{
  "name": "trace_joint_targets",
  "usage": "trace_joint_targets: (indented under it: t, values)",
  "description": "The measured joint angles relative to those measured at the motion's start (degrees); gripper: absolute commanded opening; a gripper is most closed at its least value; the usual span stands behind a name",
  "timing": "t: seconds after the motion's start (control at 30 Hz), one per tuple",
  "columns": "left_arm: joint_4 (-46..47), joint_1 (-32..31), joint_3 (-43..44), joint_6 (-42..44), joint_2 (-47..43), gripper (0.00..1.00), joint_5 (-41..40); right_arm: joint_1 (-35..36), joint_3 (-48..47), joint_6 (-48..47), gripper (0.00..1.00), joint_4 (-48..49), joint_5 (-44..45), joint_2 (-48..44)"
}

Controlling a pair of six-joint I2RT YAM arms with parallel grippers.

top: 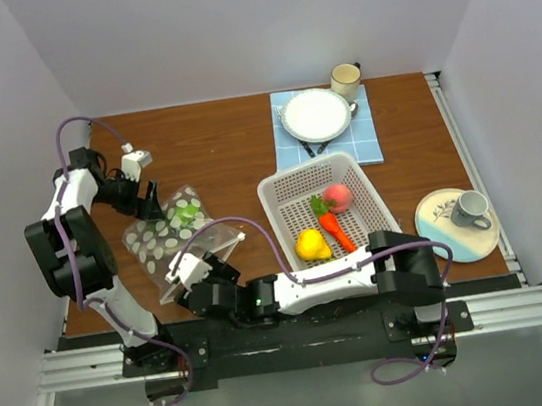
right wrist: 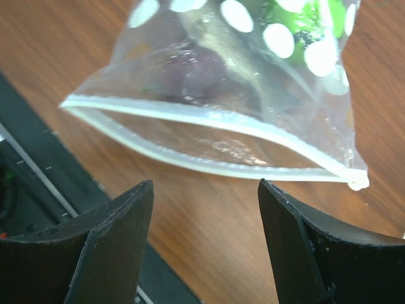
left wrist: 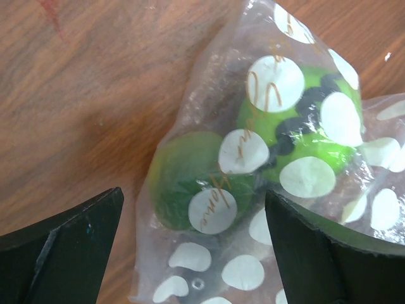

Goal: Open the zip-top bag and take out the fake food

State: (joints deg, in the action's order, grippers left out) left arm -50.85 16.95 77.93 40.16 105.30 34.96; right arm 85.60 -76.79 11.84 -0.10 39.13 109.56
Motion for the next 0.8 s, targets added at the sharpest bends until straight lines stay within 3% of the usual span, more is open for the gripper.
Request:
trace_joint_targets:
  t: [0.57,0.8]
  values:
    - [7.63,0.02,0.85,-0.52,2.64,1.00,-0.44,-4.68,-3.15,-1.53,0.72,2.99,1.25,5.64]
    - [10.69,0.00,-2.43,-0.48,3.43,0.97,4.20,-5.70,-4.92,-1.84,0.74,3.91,0.50,8.20]
